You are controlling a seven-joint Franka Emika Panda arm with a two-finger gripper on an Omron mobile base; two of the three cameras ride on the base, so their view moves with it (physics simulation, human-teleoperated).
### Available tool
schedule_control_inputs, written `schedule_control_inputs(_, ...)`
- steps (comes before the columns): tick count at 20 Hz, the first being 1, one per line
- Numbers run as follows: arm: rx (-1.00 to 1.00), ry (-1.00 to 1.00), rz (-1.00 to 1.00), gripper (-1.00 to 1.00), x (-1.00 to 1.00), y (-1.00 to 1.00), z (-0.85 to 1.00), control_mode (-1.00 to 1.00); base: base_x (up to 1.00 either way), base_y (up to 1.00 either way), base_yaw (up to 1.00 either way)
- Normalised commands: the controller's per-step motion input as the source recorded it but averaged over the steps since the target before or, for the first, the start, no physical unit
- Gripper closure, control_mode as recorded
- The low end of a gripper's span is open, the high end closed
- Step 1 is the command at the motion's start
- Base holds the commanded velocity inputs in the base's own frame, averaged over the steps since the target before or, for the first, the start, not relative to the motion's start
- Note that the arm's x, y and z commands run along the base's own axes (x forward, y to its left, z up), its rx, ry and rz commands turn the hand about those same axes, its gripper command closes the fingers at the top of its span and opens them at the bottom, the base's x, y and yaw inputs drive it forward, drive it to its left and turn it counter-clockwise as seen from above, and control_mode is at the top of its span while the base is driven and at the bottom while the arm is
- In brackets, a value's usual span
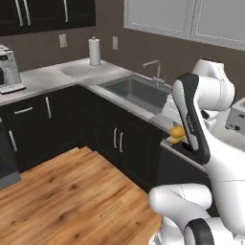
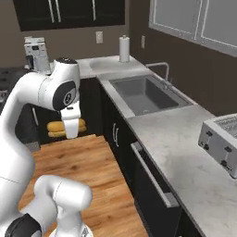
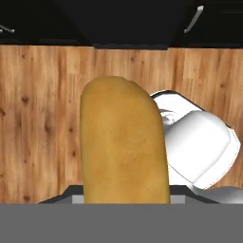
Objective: Move the hot dog bun to the plate on the dining table and place the condiment next to that plate. Then navigate to the fridge and take the sausage and place it on the plate as well.
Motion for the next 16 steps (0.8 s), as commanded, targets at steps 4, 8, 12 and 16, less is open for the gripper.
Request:
schedule_control_inputs(4, 0.0, 0.0, 0.0, 1.0, 0.0, 0.0, 0.0, 1.0, -0.18, 0.67, 0.71)
schedule_control_inputs(8, 0.0, 0.0, 0.0, 1.0, 0.0, 0.0, 0.0, 1.0, -0.27, 0.69, 0.71)
schedule_control_inputs(12, 0.0, 0.0, 0.0, 1.0, 0.0, 0.0, 0.0, 1.0, -0.38, 0.7, 0.65)
schedule_control_inputs(16, 0.0, 0.0, 0.0, 1.0, 0.0, 0.0, 0.0, 1.0, -0.45, 0.77, 0.53)
